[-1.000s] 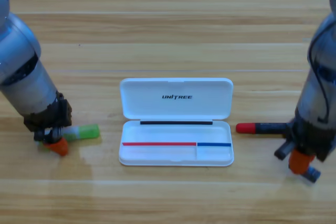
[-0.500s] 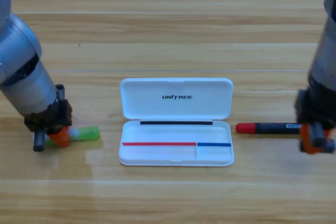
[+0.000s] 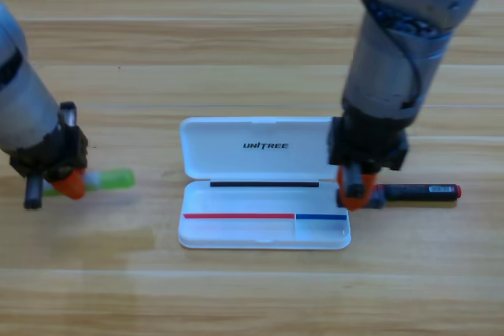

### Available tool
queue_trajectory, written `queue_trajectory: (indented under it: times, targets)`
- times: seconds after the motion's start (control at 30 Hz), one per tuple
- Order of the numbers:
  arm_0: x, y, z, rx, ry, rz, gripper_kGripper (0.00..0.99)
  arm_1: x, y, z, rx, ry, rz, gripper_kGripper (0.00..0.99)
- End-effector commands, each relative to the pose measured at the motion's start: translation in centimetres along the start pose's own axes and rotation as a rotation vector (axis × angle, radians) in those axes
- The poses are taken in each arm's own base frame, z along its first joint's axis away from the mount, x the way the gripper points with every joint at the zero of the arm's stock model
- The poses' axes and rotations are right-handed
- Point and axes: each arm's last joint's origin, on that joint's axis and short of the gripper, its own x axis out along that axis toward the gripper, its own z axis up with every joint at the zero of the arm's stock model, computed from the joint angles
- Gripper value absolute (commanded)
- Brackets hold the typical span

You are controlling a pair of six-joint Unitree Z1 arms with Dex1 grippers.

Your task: Clean up eraser and pencils

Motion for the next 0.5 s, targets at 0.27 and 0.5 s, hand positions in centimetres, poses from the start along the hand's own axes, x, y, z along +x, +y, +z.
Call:
queue_trajectory:
  times: [0.27, 0.5]
  targets:
    - [-4.0, -0.8, 1.4, 0.010, -0.039, 0.025, 0.000, 5.8, -0.5, 3.6, -0.026, 0.047, 0.095, 0.000]
    - [-4.8, -1.2, 2.4, 0.019, -0.047, 0.016, 0.000, 7.4, -0.8, 4.2, -0.026, 0.061, 0.113, 0.000]
